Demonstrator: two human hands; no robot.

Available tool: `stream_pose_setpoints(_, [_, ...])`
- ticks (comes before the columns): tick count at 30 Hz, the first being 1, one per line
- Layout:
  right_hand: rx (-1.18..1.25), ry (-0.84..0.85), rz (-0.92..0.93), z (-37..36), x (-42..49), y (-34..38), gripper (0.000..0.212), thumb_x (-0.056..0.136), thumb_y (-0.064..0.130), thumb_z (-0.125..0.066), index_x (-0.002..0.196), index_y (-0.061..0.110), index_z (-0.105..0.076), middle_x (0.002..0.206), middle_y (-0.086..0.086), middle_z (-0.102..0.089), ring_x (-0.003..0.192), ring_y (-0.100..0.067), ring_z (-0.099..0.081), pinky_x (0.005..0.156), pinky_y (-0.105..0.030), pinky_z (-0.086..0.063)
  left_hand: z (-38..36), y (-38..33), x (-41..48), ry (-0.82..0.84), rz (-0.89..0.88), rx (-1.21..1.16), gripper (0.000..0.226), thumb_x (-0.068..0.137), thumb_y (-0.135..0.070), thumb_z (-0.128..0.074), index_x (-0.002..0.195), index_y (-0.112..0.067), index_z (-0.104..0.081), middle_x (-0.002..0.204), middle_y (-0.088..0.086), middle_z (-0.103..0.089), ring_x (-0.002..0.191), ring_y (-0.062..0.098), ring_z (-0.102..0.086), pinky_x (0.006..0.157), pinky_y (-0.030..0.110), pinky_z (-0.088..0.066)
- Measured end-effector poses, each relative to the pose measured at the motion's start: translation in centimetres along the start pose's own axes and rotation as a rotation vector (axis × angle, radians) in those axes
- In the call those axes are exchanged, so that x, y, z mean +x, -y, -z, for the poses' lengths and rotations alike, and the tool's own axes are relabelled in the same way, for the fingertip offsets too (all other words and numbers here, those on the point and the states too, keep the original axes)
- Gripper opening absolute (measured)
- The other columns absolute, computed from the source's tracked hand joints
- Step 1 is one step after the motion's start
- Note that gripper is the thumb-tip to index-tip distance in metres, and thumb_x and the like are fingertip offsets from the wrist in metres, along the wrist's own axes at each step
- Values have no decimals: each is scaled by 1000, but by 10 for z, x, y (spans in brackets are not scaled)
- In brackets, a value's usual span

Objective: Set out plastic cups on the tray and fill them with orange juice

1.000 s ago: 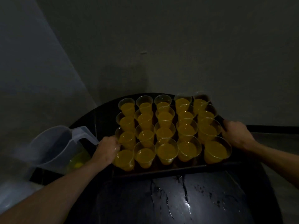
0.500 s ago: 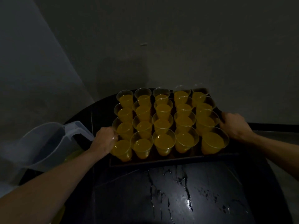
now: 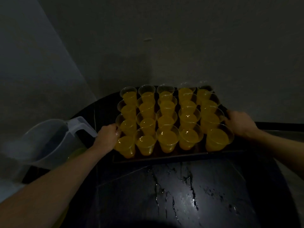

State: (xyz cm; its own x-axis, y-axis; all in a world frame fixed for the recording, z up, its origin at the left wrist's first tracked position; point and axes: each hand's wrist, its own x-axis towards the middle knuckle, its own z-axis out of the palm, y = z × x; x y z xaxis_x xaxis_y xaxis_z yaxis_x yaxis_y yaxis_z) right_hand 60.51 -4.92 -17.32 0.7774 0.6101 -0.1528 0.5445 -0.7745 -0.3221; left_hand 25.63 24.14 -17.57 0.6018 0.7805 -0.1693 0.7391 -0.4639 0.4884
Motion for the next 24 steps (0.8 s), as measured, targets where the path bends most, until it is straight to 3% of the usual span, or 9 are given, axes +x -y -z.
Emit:
stream_pose_setpoints(2, [17, 64, -11, 7, -2, 3, 44, 103, 48, -41, 102, 8, -59, 90, -15, -64, 80, -28, -62, 72, -42, -53, -1, 0, -3, 43, 38, -123, 37, 108, -23, -42, 77, -9, -56, 81, 7, -61, 80, 28, -61, 73, 40, -51])
stream_pose_setpoints(4, [15, 126, -34, 16, -6, 8, 57, 100, 60, -31, 110, 11, -59, 96, -14, -65, 82, -27, -64, 74, -41, -54, 1, -4, -8, 102, 92, -154, 36, 110, -29, -34, 99, -6, -61, 99, 8, -61, 96, 31, -61, 89, 43, -51])
stream_pose_setpoints(7, [-12, 175, -98, 32, -15, 20, 51, 101, 62, -23, 112, 18, -47, 97, -12, -63, 67, -25, -69, 51, -32, -54, 3, -3, -15, 96, 206, -286, 52, 111, -41, -26, 104, -5, -63, 102, 13, -65, 100, 32, -62, 98, 42, -47])
stream_pose_setpoints(10, [-6, 179, -176, 55, -30, 36, 59, 101, 63, -21, 126, 15, -44, 88, -15, -62, 63, -27, -70, 48, -31, -56, 7, 1, -22, 108, 355, -481, 52, 111, -40, -30, 89, -6, -63, 98, 21, -65, 91, 30, -61, 99, 44, -48])
stream_pose_setpoints(14, [53, 100, -176, 86, -45, 50, 65, 103, 58, -22, 130, 3, -44, 80, -20, -62, 60, -31, -68, 48, -33, -54, 20, -2, -27, 91, 419, -613, 41, 110, -24, -37, 111, 5, -65, 142, 28, -52, 109, 37, -62, 79, 39, -54])
stream_pose_setpoints(15, [63, 68, -158, 92, -46, 51, 64, 104, 55, -22, 125, 1, -47, 78, -20, -61, 60, -31, -67, 48, -32, -53, 21, -5, -25, 73, 410, -622, 40, 110, -23, -36, 113, 6, -64, 141, 25, -54, 107, 36, -62, 72, 34, -51])
stream_pose_setpoints(18, [90, 17, -114, 105, -55, 53, 60, 104, 54, -22, 112, 2, -50, 78, -21, -63, 61, -33, -67, 53, -37, -58, 22, -14, -32, 35, 447, -699, 42, 111, -27, -33, 106, 1, -64, 101, 14, -63, 74, 23, -56, 63, 32, -44])
stream_pose_setpoints(21, [99, -1, -88, 115, -63, 52, 59, 104, 56, -22, 113, 5, -49, 83, -17, -60, 67, -32, -68, 61, -44, -61, 26, -20, -41, 34, 475, -724, 42, 111, -22, -33, 138, 4, -51, 92, 14, -57, 74, 21, -54, 63, 31, -46])
stream_pose_setpoints(24, [131, -22, -86, 132, -68, 60, 59, 104, 55, -23, 117, 4, -51, 85, -14, -59, 69, -31, -67, 59, -39, -59, 37, -29, -46, 32, 488, -756, 48, 111, -34, -30, 137, 2, -50, 96, 16, -63, 83, 25, -60, 68, 34, -52])
